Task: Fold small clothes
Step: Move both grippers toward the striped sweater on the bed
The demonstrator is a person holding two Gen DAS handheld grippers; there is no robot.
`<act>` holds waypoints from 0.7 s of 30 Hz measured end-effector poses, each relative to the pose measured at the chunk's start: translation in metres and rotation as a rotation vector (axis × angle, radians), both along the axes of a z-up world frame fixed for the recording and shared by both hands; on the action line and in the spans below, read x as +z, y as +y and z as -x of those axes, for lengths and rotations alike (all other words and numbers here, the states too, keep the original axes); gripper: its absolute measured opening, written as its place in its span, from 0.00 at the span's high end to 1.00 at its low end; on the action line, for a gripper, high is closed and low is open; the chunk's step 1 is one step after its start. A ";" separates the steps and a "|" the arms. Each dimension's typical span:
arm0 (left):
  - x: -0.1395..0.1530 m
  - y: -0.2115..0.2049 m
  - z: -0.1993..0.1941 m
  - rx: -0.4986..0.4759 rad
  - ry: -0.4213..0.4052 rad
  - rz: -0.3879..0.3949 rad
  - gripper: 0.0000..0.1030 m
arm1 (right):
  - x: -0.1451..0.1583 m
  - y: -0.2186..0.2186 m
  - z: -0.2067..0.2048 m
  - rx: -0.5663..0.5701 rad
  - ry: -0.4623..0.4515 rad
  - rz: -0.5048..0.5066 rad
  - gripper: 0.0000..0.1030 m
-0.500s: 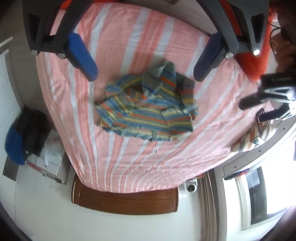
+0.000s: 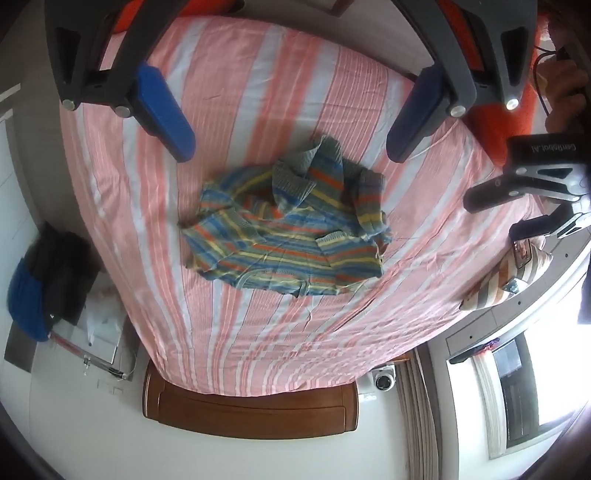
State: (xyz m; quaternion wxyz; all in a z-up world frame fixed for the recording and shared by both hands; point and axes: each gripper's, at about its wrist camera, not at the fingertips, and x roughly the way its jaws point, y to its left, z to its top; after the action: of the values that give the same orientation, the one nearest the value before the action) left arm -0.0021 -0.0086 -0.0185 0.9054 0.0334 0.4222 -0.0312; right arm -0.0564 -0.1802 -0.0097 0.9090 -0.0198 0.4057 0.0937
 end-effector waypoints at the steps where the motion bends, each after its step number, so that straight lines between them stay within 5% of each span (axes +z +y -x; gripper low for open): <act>1: -0.001 -0.001 0.000 0.000 0.003 0.000 0.00 | 0.001 0.002 0.000 0.003 -0.004 -0.001 0.01; 21: -0.005 0.003 0.002 0.014 0.021 0.002 0.00 | -0.001 -0.002 -0.001 -0.044 -0.007 -0.006 0.01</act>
State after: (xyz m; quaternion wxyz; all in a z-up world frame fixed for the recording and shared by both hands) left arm -0.0036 -0.0057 -0.0235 0.9010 0.0291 0.4320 -0.0257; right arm -0.0558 -0.1822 -0.0105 0.9124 -0.0082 0.4024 0.0746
